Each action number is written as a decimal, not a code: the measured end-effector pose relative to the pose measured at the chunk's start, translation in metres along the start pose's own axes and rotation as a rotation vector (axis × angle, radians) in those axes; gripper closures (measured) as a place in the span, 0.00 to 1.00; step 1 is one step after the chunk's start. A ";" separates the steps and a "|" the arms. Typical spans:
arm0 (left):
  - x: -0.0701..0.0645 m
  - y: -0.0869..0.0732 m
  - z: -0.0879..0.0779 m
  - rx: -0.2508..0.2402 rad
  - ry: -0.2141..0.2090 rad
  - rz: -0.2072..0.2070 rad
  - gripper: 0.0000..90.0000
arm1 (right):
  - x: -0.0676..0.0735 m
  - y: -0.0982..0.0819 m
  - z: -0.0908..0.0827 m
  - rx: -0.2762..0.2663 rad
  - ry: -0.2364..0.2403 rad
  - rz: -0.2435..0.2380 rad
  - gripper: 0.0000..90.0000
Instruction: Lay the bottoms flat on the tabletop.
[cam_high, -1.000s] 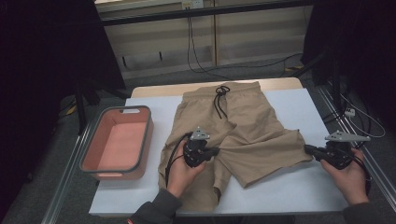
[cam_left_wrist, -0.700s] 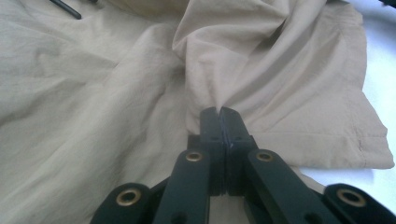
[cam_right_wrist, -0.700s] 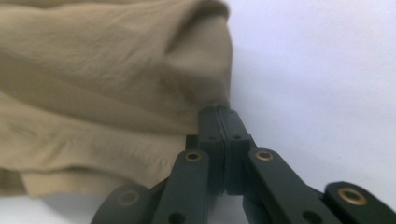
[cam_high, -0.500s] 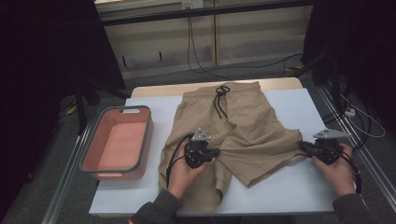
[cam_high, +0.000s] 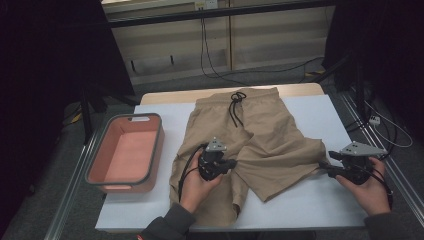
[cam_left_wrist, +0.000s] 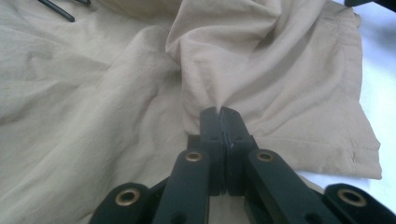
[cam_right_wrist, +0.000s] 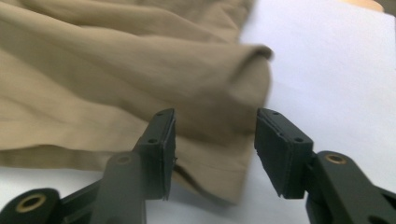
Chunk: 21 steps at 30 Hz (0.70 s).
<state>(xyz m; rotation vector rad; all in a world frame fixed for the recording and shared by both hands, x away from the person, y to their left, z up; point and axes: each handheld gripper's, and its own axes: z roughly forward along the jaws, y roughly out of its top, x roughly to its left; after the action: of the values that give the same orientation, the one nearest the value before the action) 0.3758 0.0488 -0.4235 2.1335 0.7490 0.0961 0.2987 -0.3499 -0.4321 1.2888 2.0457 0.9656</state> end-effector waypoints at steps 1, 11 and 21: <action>0.000 0.000 0.000 -0.001 0.001 0.000 0.99 | 0.002 0.002 -0.001 -0.004 0.008 -0.004 0.53; 0.000 0.000 0.000 0.003 0.002 0.006 0.99 | 0.040 0.012 -0.001 -0.005 0.153 -0.069 0.59; -0.002 0.000 0.000 0.002 0.007 0.012 0.99 | 0.071 0.009 0.011 0.032 0.250 -0.115 0.59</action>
<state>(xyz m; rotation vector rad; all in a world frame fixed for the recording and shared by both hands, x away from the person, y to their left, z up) 0.3743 0.0482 -0.4231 2.1410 0.7409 0.1089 0.2828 -0.2789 -0.4363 1.0976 2.3052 1.0901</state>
